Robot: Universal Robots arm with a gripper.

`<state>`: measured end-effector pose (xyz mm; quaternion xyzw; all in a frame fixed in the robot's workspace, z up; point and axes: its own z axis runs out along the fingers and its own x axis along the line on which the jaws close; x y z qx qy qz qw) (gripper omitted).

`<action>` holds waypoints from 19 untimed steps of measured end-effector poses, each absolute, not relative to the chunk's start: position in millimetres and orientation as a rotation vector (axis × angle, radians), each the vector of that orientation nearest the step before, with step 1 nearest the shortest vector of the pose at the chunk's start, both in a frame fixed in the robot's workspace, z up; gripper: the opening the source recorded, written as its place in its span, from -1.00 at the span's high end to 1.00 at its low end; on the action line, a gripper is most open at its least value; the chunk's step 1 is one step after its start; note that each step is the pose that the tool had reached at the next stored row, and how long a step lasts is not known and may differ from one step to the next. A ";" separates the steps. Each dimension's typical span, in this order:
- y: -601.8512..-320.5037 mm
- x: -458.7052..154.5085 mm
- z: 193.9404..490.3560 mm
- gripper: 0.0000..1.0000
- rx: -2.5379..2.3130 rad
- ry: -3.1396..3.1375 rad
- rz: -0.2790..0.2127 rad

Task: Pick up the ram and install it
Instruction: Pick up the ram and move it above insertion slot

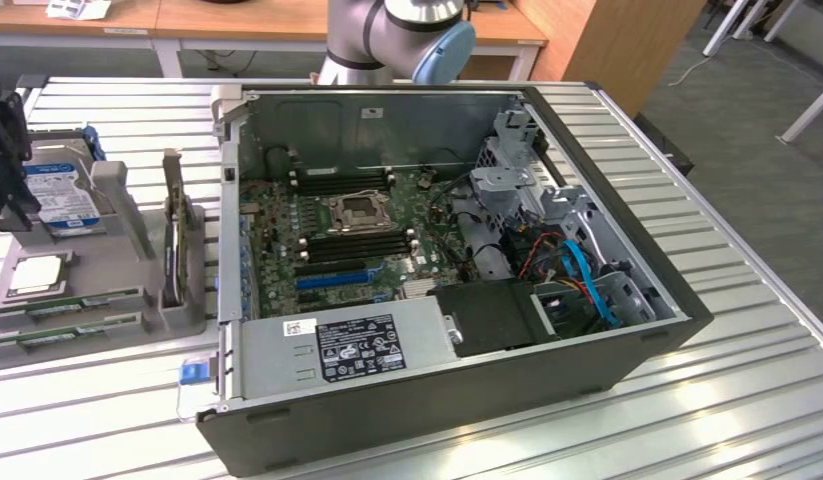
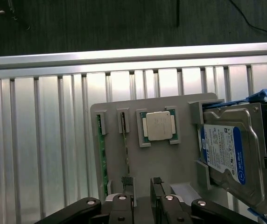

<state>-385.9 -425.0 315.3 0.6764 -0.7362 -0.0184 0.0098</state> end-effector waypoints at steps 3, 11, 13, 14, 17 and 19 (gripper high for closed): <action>-425.5 -385.9 315.1 0.43 2.112 -2.299 -0.058; -428.4 -385.8 315.3 0.43 2.112 -2.299 -0.058; -428.5 -385.8 315.3 0.43 2.112 -2.299 -0.058; -428.5 -385.9 315.2 0.43 2.112 -2.299 -0.058; -428.6 -385.9 315.1 0.43 2.112 -2.298 -0.058; -428.6 -385.9 315.0 0.43 2.112 -2.299 -0.058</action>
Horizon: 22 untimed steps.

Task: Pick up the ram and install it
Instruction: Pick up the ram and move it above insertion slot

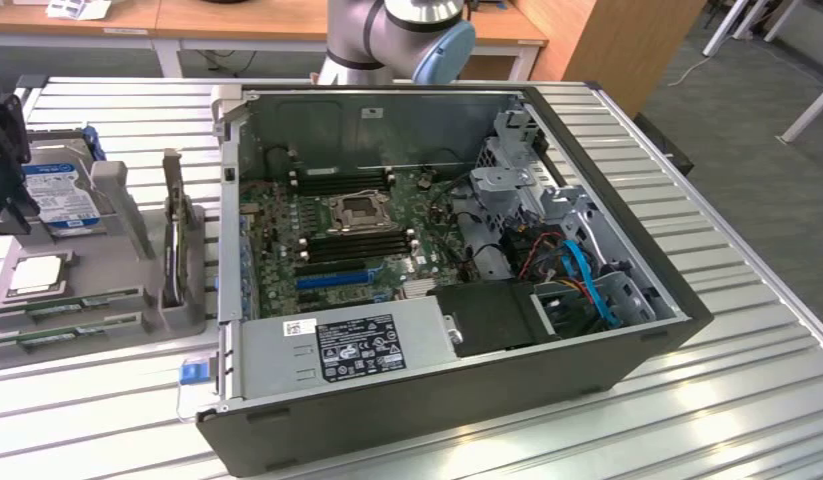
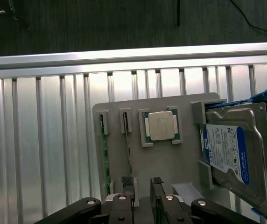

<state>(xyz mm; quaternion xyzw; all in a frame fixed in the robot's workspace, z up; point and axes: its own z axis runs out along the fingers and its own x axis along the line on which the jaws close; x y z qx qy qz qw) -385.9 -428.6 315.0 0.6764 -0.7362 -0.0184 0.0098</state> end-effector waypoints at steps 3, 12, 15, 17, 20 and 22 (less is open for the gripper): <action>-428.6 -385.9 315.0 0.43 2.112 -2.299 -0.058; -428.6 -385.8 310.4 0.43 2.112 -2.299 -0.058; -428.6 -385.8 308.4 0.43 2.112 -2.298 -0.058; -428.6 -385.9 308.3 0.43 2.112 -2.298 -0.058; -428.7 -385.9 308.2 0.43 2.112 -2.299 -0.058; -429.5 -385.8 308.1 0.43 2.112 -2.299 -0.057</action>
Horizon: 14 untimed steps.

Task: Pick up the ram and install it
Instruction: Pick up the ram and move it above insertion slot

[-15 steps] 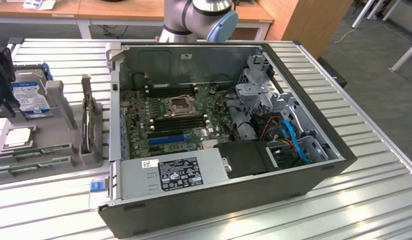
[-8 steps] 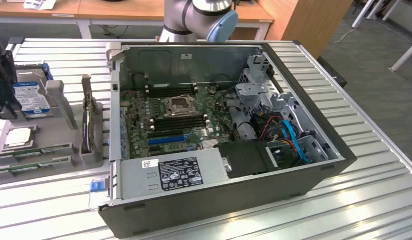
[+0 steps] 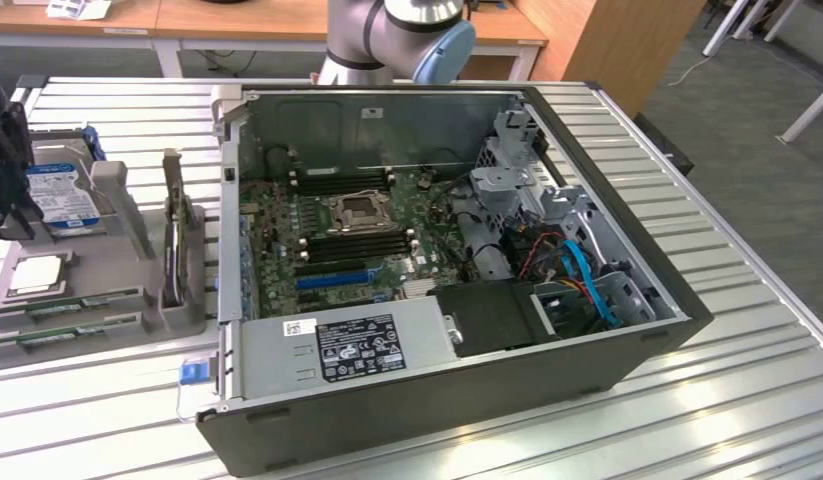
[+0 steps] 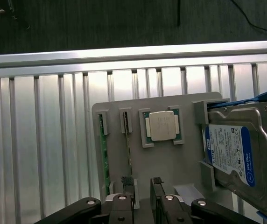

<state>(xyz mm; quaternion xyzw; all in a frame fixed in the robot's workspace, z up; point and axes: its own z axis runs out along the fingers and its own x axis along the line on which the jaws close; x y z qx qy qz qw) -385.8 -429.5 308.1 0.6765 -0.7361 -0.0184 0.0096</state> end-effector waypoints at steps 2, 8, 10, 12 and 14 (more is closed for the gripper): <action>-430.6 -385.9 308.2 0.43 2.112 -2.299 -0.058; -436.0 -385.9 308.2 0.43 2.112 -2.299 -0.058; -438.1 -385.9 308.2 0.43 2.112 -2.299 -0.058; -440.0 -385.9 308.2 0.43 2.112 -2.299 -0.058; -440.4 -385.9 308.2 0.43 2.112 -2.299 -0.058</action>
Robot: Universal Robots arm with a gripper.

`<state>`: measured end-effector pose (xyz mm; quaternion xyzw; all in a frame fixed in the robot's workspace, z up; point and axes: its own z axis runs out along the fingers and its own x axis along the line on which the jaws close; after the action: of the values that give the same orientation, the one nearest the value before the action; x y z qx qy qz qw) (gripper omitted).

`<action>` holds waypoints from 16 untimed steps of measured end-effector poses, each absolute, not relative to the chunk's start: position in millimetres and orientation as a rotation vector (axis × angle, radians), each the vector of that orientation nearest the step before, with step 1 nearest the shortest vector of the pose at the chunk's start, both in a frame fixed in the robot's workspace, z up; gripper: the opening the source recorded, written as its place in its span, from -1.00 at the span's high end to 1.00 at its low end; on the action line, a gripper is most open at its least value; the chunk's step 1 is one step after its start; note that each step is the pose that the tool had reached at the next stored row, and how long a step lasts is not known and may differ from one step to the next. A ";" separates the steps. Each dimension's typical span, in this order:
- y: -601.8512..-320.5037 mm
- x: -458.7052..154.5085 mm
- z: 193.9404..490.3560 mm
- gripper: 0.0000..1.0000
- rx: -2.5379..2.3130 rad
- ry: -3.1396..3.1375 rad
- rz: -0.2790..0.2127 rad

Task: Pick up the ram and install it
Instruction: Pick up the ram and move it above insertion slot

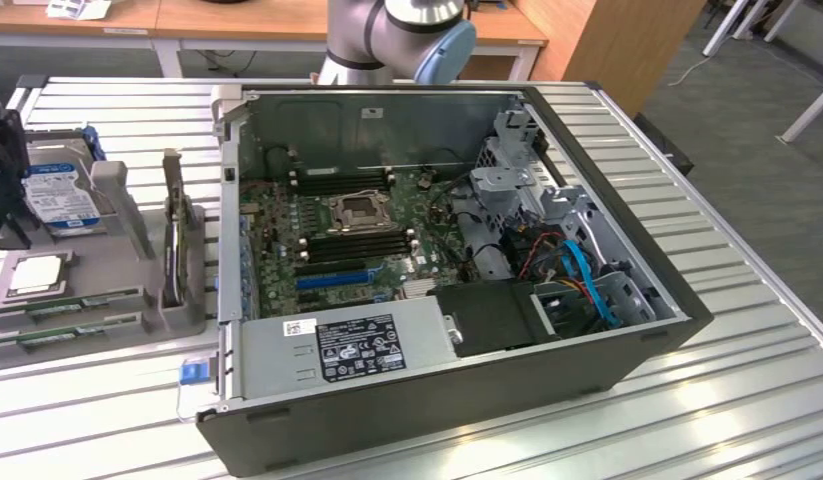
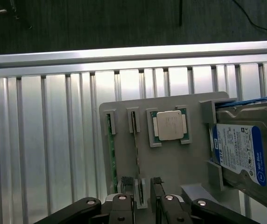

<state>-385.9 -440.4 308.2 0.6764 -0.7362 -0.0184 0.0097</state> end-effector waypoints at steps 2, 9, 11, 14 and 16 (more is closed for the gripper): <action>-440.5 -385.9 308.2 0.43 2.112 -2.299 -0.058; -440.6 -385.8 308.0 0.43 2.140 -2.272 -0.057; -440.6 -385.8 308.0 0.43 2.145 -2.267 -0.057; -440.5 -385.8 308.0 0.43 2.145 -2.267 -0.057; -440.5 -385.8 307.1 0.43 2.145 -2.268 -0.057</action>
<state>-385.8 -440.5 307.1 0.6871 -0.7263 -0.0183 0.0098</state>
